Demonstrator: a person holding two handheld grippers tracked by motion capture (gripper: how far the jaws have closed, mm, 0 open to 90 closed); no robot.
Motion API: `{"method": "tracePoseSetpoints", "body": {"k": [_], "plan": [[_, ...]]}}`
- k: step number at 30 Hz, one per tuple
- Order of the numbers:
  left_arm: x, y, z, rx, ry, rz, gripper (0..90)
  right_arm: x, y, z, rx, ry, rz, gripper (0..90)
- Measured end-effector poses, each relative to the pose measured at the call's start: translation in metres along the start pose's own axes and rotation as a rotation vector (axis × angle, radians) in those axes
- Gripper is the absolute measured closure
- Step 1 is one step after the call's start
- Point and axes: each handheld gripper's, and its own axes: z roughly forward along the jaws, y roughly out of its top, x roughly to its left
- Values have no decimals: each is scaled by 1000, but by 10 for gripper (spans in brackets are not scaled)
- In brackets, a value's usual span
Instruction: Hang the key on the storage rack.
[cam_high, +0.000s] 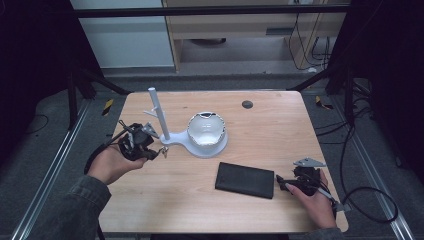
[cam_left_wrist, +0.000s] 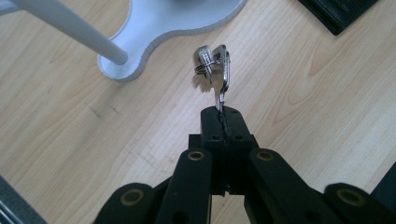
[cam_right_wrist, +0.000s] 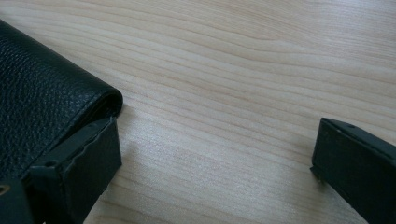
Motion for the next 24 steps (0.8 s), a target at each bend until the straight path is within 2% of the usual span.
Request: {"method": "tracePoseSetpoints", "body": {"k": [24], "plan": [[27, 1, -41, -38, 53, -62, 891, 0, 0, 0, 1, -2, -2, 14]]}}
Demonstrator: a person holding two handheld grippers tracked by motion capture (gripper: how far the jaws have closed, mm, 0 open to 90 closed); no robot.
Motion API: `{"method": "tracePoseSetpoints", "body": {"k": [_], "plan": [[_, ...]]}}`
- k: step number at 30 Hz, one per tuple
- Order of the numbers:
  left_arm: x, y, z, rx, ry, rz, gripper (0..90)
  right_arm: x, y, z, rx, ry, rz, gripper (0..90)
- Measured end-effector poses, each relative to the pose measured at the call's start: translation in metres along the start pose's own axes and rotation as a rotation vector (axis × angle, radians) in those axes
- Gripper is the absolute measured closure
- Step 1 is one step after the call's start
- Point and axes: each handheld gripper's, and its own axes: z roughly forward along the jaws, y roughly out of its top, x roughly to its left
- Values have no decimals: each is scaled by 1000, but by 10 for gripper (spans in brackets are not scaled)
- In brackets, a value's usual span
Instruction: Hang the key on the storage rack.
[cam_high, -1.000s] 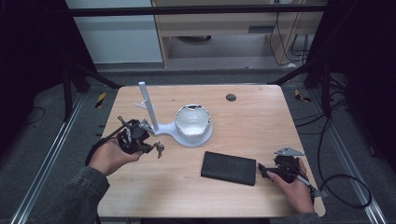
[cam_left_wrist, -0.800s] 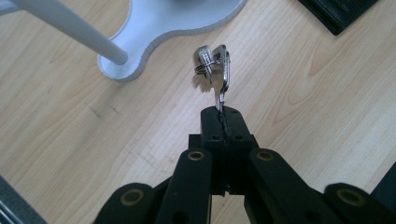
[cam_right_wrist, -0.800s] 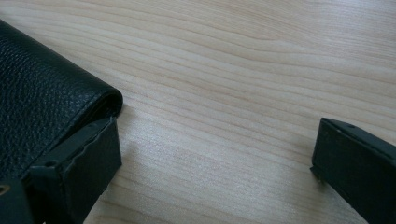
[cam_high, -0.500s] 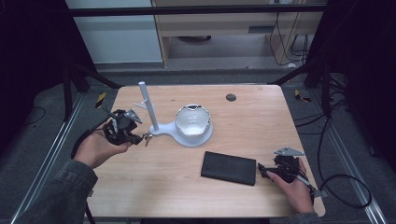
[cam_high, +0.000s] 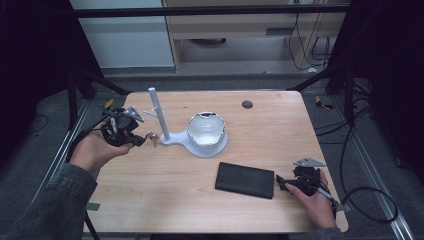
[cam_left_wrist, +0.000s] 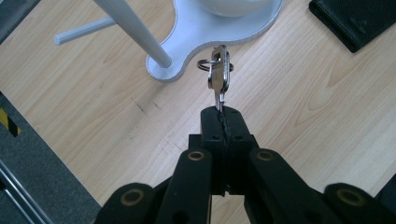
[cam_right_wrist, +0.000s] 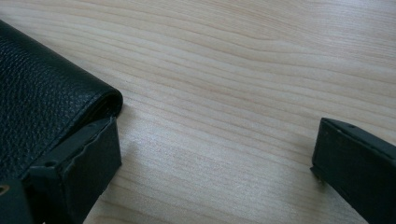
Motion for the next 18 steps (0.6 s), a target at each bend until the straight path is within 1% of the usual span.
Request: {"method": "tracePoseSetpoints", "body": {"k": [2, 6, 11, 16, 18], "plan": [[2, 1, -2, -7, 3, -4, 891, 0, 0, 0, 0, 0, 0, 14], [4, 1, -5, -3, 9, -4, 891, 0, 0, 0, 0, 0, 0, 14], [8, 3, -10, -10, 16, -17, 891, 0, 0, 0, 1, 0, 1, 14], [12, 6, -14, -16, 30, -26, 891, 0, 0, 0, 1, 0, 1, 14], [13, 9, -17, -11, 39, -21, 891, 0, 0, 0, 0, -1, -3, 14]]}}
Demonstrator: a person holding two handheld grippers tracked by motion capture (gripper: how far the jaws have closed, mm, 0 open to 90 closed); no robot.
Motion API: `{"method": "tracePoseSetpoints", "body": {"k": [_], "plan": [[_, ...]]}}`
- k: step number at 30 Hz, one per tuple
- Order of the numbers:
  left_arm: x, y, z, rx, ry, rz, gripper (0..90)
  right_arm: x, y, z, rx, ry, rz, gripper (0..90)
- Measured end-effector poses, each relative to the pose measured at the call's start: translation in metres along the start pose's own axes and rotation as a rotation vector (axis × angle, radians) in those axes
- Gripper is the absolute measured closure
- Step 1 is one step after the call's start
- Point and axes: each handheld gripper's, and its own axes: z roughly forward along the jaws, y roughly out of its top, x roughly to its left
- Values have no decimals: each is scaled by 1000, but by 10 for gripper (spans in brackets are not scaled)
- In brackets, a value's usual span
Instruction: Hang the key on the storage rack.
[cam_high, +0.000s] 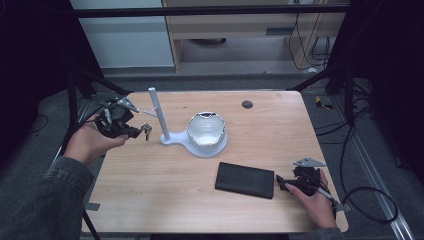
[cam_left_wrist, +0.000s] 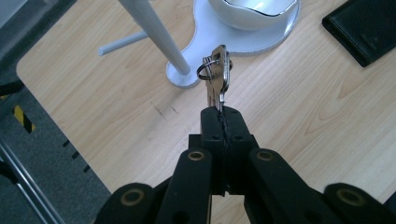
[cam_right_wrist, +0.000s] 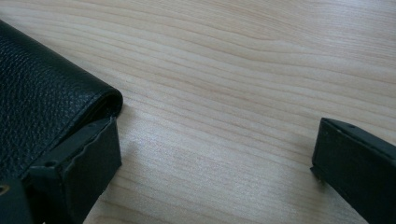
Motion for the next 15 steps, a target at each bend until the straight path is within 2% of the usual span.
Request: {"method": "tracePoseSetpoints", "body": {"k": [7, 15], "plan": [[6, 10, -5, -3, 22, -13, 891, 0, 0, 0, 0, 0, 0, 14], [13, 23, -1, 7, 47, -27, 892, 0, 0, 0, 0, 1, 4, 14]]}}
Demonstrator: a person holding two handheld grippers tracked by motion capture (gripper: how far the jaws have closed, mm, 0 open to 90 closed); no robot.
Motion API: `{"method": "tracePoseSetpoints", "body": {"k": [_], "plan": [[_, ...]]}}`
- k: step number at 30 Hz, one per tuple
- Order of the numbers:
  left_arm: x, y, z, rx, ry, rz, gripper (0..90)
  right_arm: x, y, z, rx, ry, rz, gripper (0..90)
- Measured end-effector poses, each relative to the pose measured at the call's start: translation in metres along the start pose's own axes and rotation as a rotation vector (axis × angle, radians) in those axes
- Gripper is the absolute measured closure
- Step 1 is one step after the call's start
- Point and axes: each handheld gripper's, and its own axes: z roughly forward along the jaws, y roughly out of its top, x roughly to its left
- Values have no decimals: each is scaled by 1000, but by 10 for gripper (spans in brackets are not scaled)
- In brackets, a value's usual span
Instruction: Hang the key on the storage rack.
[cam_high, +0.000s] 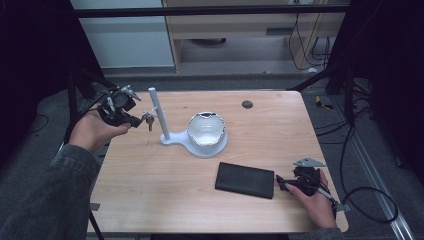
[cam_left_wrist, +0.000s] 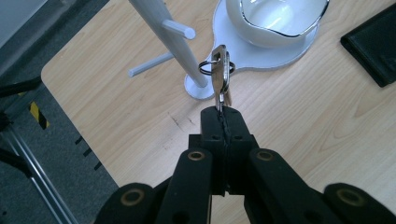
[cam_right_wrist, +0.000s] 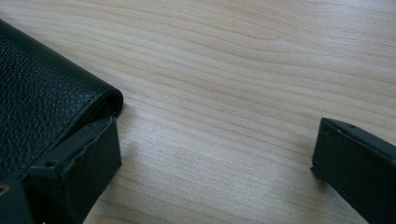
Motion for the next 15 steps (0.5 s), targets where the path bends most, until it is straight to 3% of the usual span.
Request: {"method": "tracePoseSetpoints", "body": {"k": [8, 15], "plan": [[6, 8, 9, 19, 12, -18, 891, 0, 0, 0, -2, 0, 0, 14], [6, 16, 13, 48, 42, 2, 891, 0, 0, 0, -2, 0, 0, 14]]}}
